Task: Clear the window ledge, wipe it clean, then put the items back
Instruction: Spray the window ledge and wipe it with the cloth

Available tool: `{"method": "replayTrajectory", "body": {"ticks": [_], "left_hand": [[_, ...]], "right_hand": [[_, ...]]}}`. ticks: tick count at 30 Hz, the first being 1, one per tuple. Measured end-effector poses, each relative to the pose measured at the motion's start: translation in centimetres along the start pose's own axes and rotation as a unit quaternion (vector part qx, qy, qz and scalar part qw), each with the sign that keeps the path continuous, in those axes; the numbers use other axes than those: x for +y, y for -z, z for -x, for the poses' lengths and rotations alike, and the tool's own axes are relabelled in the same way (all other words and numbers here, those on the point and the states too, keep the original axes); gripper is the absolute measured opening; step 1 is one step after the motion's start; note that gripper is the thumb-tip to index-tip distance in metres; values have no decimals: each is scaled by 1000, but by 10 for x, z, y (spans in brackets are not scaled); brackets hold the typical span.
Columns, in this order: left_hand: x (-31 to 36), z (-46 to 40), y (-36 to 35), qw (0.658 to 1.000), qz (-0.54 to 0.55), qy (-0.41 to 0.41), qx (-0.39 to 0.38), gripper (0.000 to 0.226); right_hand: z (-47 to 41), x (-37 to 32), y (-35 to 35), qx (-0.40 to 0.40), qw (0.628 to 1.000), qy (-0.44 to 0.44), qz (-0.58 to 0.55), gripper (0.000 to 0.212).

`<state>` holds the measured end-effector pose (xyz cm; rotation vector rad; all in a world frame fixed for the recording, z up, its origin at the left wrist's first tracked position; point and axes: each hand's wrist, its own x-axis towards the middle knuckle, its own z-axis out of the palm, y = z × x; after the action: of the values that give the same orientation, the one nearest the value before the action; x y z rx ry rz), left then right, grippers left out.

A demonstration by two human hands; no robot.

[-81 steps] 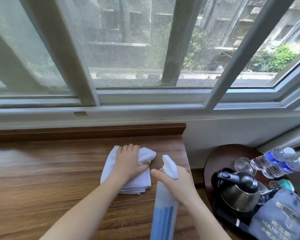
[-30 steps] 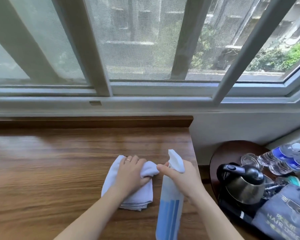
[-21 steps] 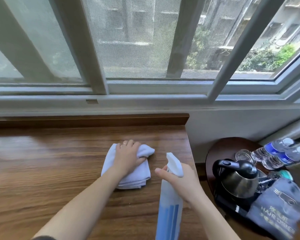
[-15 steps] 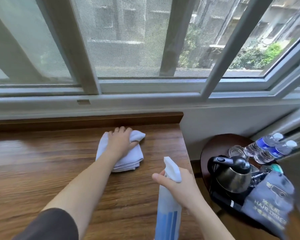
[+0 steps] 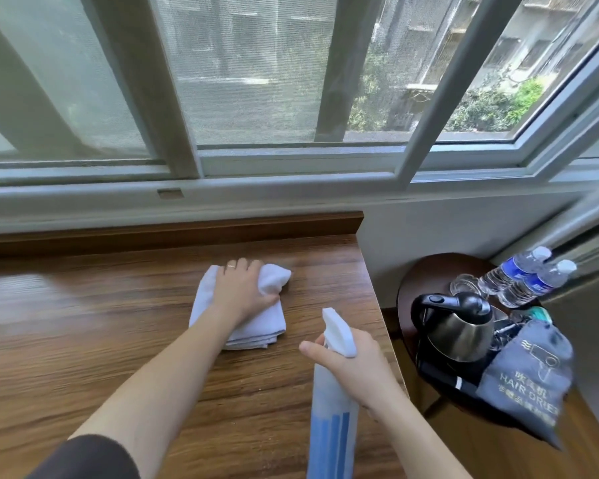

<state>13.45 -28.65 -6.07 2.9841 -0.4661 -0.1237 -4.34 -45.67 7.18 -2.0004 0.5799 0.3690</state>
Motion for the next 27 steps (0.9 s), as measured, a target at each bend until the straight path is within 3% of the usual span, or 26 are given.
{"method": "replayTrajectory", "body": {"ticks": [19,23,27], "left_hand": [[-7,105,-4,998,35,-48,-22,78],[-14,114,0,999,30,-26,-24,97],[-13,134,1,996,8,37,-82,100]], "right_hand": [[67,20,-40,25,998,15,-50,31],[79,36,-35,7,999,21,-36,33],[90,52,-26,-23,999,22,-9,34]]}}
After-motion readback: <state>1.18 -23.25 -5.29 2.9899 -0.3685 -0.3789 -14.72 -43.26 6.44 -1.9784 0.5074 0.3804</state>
